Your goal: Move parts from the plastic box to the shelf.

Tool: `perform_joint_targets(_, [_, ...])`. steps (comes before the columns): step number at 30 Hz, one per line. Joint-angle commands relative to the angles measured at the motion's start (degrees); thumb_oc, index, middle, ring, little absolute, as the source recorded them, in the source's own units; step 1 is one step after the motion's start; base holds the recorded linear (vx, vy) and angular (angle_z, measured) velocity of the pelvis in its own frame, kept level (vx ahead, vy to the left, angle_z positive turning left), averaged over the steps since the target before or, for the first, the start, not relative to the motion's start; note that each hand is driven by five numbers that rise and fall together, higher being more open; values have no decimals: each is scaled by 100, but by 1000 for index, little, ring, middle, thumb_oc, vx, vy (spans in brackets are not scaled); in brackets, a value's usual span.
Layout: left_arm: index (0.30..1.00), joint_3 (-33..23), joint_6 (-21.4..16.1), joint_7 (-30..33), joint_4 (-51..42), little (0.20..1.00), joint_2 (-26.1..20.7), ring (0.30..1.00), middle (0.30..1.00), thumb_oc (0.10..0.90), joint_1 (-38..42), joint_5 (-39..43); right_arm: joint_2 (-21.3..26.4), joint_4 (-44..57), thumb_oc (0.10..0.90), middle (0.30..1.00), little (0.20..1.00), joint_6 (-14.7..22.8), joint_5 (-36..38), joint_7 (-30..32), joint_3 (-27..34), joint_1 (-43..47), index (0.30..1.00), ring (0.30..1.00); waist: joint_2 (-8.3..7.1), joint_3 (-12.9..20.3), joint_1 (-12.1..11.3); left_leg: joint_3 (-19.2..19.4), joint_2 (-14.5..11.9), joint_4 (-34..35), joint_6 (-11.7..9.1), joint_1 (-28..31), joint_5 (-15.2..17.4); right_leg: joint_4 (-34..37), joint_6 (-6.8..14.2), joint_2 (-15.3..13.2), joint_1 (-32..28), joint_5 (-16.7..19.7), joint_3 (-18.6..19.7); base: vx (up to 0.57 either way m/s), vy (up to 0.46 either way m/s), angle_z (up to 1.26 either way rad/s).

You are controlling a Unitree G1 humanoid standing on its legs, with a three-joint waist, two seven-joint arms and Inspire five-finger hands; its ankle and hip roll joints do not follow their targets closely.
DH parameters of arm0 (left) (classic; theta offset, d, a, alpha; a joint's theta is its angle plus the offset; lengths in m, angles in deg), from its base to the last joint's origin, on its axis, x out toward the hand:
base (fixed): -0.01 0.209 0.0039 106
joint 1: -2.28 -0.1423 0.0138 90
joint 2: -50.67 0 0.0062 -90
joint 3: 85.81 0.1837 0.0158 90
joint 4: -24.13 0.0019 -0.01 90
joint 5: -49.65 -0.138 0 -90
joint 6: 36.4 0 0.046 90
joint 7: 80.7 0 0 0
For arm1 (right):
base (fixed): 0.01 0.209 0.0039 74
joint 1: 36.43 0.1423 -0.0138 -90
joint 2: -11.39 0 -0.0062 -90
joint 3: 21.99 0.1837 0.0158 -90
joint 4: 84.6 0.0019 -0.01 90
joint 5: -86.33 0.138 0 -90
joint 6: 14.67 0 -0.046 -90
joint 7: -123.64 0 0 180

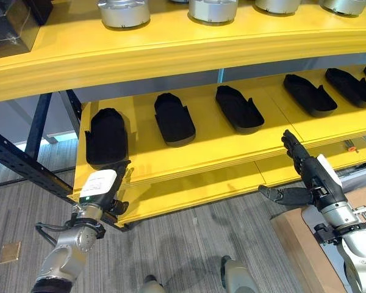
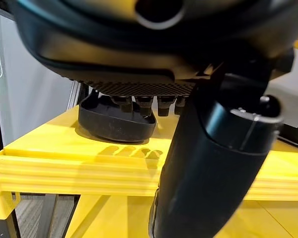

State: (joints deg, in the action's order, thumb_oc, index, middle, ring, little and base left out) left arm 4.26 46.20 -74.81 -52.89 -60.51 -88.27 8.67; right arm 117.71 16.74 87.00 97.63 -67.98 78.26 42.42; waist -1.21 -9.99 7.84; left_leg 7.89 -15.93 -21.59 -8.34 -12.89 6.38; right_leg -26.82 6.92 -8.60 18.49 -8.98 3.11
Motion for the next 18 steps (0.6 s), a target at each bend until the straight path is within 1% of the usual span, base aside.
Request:
perform_joint_targets(1, [1000, -175, -1, 242, -106, 1000, -576, 1000, 1000, 900, 697, -103, 135, 594, 900, 1000, 1000, 384, 156, 96, 309, 393, 1000, 1000, -106, 262, 33, -356, -169, -196, 117, -465, -204, 401, 112, -314, -565, 1, -110, 8, 4, -3])
perform_joint_targets(9, [1000, -125, -13, 132, 0, 1000, -724, 1000, 1000, 900, 861, -64, 129, 607, 900, 1000, 1000, 355, 199, 48, 307, 404, 1000, 1000, -102, 251, 51, -350, -169, -225, 112, -487, -202, 390, 116, -322, -552, 1, -108, 0, 0, 0])
perform_joint_targets(18, [1000, -173, -43, -127, -59, 1000, -812, 1000, 1000, 900, 818, 108, 93, 609, 900, 1000, 1000, 318, 199, -6, 352, 400, 1000, 1000, -93, 234, 47, -355, -169, -263, 114, -493, -180, 359, 116, -316, -529, -5, -90, 6, 0, -2])
